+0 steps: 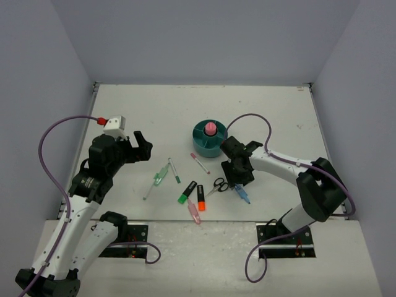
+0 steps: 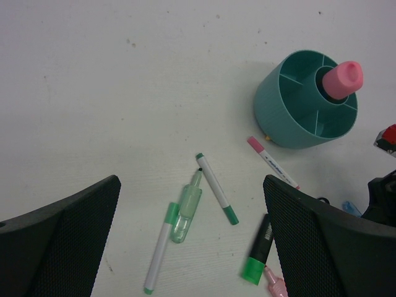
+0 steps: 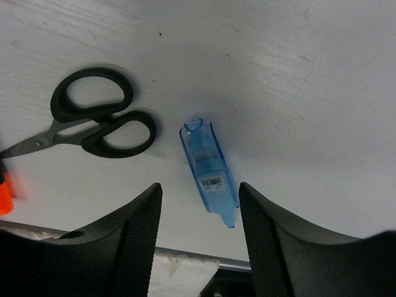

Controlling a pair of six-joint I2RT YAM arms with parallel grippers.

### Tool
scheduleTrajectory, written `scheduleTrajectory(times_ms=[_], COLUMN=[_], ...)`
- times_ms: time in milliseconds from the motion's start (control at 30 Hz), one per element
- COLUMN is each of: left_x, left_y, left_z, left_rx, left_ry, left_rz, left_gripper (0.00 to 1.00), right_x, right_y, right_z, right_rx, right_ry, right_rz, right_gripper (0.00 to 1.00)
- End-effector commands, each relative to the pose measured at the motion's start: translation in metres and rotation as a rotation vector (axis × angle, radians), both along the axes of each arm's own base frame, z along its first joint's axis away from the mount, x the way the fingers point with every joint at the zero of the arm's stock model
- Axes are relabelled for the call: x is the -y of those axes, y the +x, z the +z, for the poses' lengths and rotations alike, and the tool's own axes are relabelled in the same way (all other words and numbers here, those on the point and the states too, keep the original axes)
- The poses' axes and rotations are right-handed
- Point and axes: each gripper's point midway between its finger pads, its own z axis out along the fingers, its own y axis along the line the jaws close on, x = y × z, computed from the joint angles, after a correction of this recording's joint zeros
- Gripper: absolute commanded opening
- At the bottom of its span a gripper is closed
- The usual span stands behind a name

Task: Sort the stationery into containers
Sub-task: Pick up the pen from the center of the board.

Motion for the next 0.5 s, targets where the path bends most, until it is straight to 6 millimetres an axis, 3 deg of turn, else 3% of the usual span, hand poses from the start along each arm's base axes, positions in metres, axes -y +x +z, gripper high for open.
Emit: scheduleTrajectory(times_ms=[0, 300, 467], left_x=[0.002, 0.006, 0.007], left_y=[0.002, 0.002, 0.002], left_z=[0.008, 0.007, 0.006], left_rx=[0.049, 0.044, 0.04], left_ry=[0.01, 0.008, 0.009], left_rz=[-0.028, -0.043, -0.05], left_gripper=[1.0, 1.0, 1.0], right_x=[-0.012, -0.017, -0.015], right_y=[0.01, 0.009, 0.005], right_z=[0.0, -0.023, -0.033], right_rx=[0.009, -0.036, -0.06], right_ry=[0.018, 0.011, 0.0], right_rz=[-0.023, -0.041, -0.051], right_gripper=[0.55, 0.48, 0.31])
